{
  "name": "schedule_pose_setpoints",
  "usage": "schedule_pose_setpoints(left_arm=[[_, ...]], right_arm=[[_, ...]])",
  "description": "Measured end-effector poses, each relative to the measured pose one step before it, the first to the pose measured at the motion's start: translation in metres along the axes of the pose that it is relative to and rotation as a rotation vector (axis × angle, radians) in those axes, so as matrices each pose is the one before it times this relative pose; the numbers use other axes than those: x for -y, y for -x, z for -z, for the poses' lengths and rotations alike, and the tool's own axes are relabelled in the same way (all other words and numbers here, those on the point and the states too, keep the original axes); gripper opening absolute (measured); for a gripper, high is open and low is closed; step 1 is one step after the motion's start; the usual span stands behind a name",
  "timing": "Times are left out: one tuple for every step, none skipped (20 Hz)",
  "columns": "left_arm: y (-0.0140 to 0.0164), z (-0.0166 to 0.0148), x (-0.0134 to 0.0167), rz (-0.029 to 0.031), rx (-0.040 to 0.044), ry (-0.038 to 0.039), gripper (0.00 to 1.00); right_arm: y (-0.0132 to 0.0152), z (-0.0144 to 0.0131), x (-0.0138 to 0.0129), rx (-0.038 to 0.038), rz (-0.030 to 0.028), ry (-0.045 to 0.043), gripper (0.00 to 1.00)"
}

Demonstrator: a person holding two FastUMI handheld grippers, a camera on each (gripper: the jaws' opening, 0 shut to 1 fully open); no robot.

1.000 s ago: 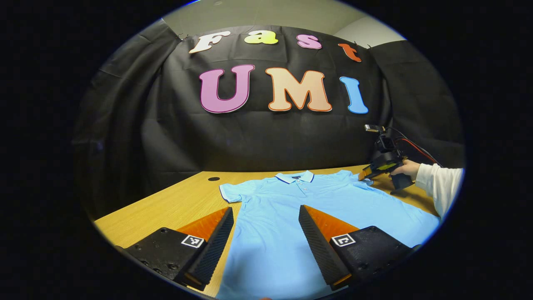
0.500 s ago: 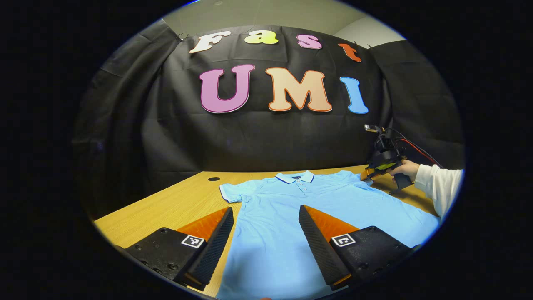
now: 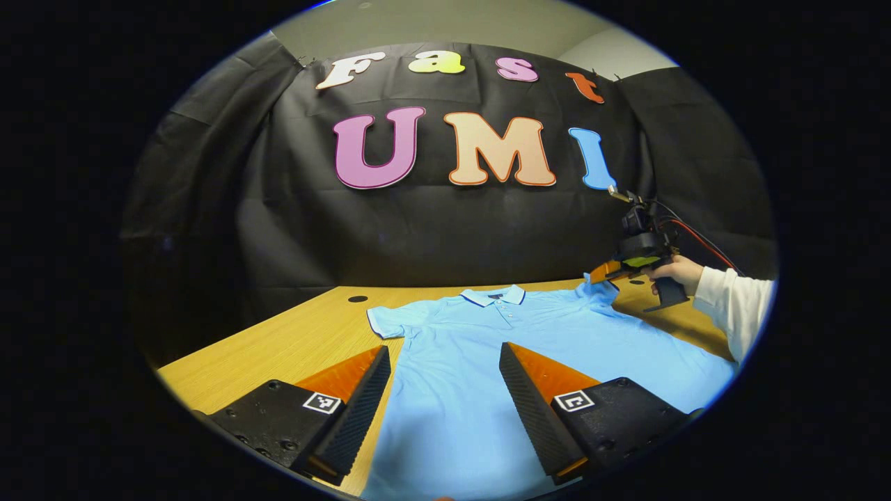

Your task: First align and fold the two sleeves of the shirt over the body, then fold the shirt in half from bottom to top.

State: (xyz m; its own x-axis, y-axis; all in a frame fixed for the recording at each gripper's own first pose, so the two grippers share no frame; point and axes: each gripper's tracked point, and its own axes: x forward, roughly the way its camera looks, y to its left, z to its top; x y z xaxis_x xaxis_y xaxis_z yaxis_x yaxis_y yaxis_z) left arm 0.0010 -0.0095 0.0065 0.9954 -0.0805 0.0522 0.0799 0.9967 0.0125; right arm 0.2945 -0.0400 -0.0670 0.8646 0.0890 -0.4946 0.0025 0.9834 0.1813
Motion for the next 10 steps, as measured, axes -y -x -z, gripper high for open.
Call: schedule_pose_setpoints(left_arm=[[-0.00064, -0.00066, 0.00054, -0.00024, -0.00048, -0.00007, 0.95], [-0.00050, 0.00090, -0.00002, -0.00013, 0.00032, -0.00041, 0.95], [-0.00010, -0.00039, -0.00058, -0.00033, 0.00079, 0.00022, 0.95], [0.00001, 0.00065, 0.00003, -0.00001, 0.00229, 0.00032, 0.95], [-0.00031, -0.00043, -0.00022, -0.00039, 0.00240, 0.00031, 0.95], [-0.00068, -0.00009, 0.00036, -0.00023, 0.00179, 0.00003, 0.95], [-0.00039, -0.00004, 0.00034, 0.00004, -0.00008, 0.00002, 0.95], [-0.00006, 0.00039, -0.00043, -0.00037, 0.00046, 0.00024, 0.95], [0.00053, -0.00024, -0.00012, -0.00008, 0.00090, 0.00018, 0.95], [0.00107, -0.00057, 0.00033, -0.00034, 0.00189, 0.00037, 0.95]], right_arm=[[0.00287, 0.00182, -0.01509, 0.00260, -0.04425, 0.00083, 0.10], [0.00131, 0.00399, -0.01473, -0.00945, -0.03844, 0.00384, 0.10], [0.00003, 0.00796, -0.01242, -0.02130, -0.03393, 0.00226, 0.10], [-0.00005, 0.00910, -0.01133, -0.02685, -0.03224, -0.00133, 0.10], [-0.00069, 0.00990, -0.00917, -0.02760, -0.02529, -0.00149, 0.10], [-0.00125, 0.00804, -0.00498, -0.02294, -0.01010, -0.00003, 0.10], [-0.00211, 0.00679, -0.00313, -0.01607, -0.01006, 0.00396, 0.10], [-0.00082, 0.00507, -0.00331, -0.01549, -0.01264, 0.00507, 0.09], [0.00039, 0.00527, -0.00345, -0.01128, -0.01546, 0.00117, 0.13], [0.00344, 0.00208, -0.00393, -0.01003, -0.01286, 0.00894, 0.11]])
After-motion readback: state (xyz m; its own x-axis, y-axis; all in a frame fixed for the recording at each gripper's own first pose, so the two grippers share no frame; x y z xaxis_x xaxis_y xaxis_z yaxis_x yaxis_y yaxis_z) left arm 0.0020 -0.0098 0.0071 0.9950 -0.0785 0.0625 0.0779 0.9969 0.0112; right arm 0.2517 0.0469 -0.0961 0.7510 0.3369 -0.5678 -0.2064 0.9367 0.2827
